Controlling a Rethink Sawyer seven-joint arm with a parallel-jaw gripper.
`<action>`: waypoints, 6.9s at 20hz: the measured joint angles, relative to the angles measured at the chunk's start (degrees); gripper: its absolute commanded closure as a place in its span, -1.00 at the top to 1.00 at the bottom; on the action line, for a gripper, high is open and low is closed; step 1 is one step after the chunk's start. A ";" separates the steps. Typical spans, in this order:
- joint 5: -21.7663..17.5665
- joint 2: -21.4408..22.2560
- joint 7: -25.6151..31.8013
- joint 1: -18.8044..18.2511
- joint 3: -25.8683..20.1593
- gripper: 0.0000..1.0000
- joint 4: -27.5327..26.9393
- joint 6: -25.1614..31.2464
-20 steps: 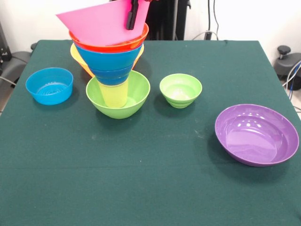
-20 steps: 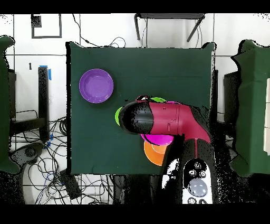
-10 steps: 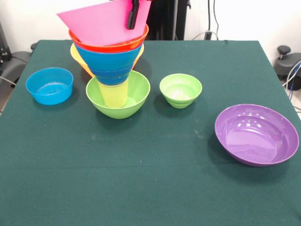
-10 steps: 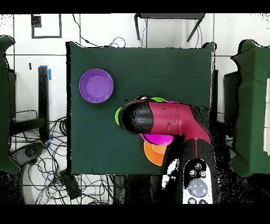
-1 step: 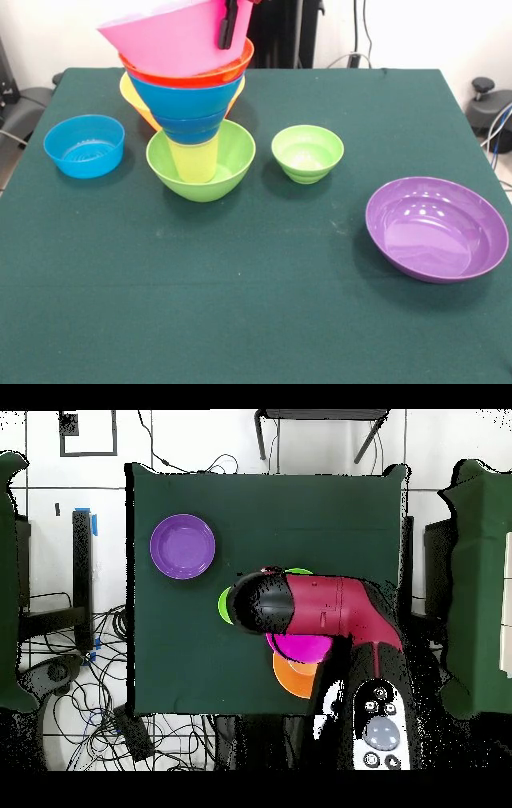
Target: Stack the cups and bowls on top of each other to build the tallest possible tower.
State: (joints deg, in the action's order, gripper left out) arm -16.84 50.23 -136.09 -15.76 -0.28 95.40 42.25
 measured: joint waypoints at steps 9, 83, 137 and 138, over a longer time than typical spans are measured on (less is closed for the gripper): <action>-0.01 -1.45 0.06 -0.12 -1.76 -1.00 -1.12 9.69; -10.78 -1.42 0.06 0.07 -5.34 1.00 -3.64 8.67; -10.79 -1.50 0.06 -1.74 -8.25 1.00 -4.12 7.60; -10.79 -1.64 0.06 -1.87 -8.42 1.00 -4.17 7.50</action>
State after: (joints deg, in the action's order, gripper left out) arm -27.63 48.59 -136.03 -17.63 -8.70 91.24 49.75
